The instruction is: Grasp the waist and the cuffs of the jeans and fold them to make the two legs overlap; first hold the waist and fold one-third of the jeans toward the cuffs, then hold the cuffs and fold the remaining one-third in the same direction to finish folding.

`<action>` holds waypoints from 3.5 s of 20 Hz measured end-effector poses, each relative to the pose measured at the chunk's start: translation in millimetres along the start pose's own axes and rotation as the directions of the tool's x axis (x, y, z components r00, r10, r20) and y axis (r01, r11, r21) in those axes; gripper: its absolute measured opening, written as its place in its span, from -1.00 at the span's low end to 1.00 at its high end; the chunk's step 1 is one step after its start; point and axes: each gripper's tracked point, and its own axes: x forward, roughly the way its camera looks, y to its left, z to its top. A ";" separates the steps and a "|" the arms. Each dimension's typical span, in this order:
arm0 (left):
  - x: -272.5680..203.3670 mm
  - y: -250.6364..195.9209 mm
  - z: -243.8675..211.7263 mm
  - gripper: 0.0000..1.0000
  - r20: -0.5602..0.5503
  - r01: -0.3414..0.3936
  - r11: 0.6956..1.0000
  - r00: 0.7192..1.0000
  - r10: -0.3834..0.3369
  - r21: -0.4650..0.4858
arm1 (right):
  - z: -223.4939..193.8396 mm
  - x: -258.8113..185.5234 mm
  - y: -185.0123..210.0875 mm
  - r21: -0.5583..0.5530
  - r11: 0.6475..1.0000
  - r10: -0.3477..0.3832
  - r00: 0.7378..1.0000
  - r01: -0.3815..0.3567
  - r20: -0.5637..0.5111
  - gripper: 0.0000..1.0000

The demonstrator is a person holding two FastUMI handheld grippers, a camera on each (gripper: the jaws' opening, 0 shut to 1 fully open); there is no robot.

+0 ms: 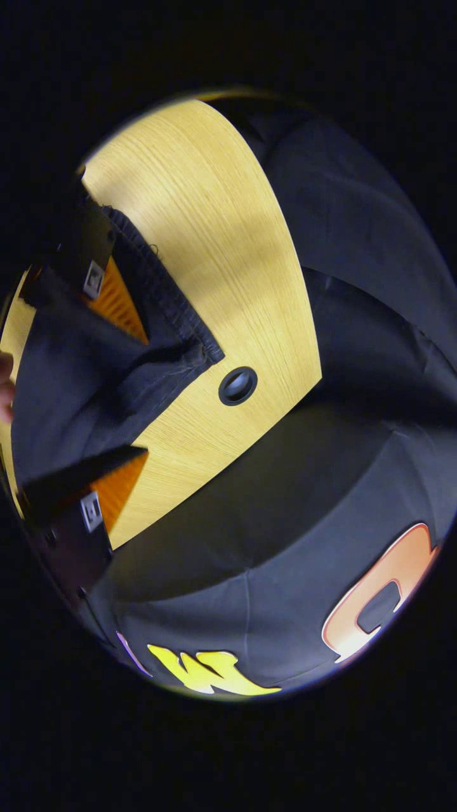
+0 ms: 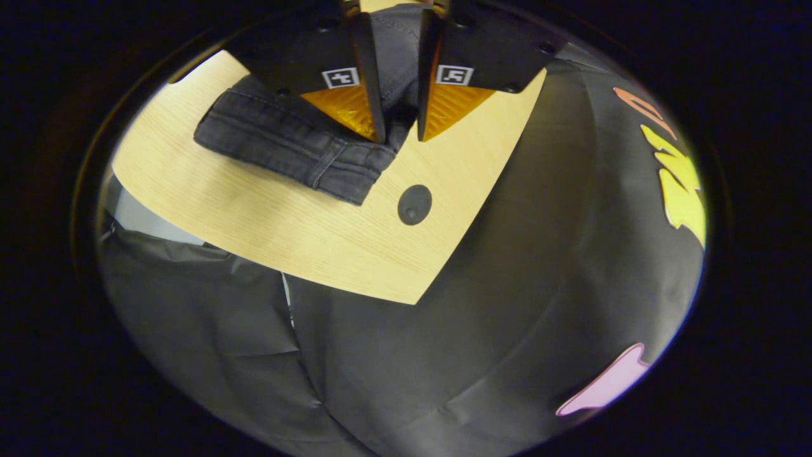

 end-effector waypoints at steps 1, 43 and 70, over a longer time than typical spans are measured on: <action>-2.9 -1.2 0.0 0.96 0.004 0.004 1.000 1.000 -0.004 -0.001 | -3.6 -2.2 3.9 -0.027 1.000 0.007 1.000 -0.007 -0.002 -0.14; -265.0 -225.1 -81.7 0.96 0.377 -0.099 0.718 0.895 -0.238 0.689 | -10.5 -134.8 -61.5 -0.539 0.821 0.050 0.918 0.186 0.393 0.90; -279.2 -183.3 -106.6 0.97 0.399 -0.161 0.805 0.912 -0.100 0.571 | 10.7 -62.1 -71.9 -0.459 0.870 -0.079 0.969 0.182 0.236 -0.95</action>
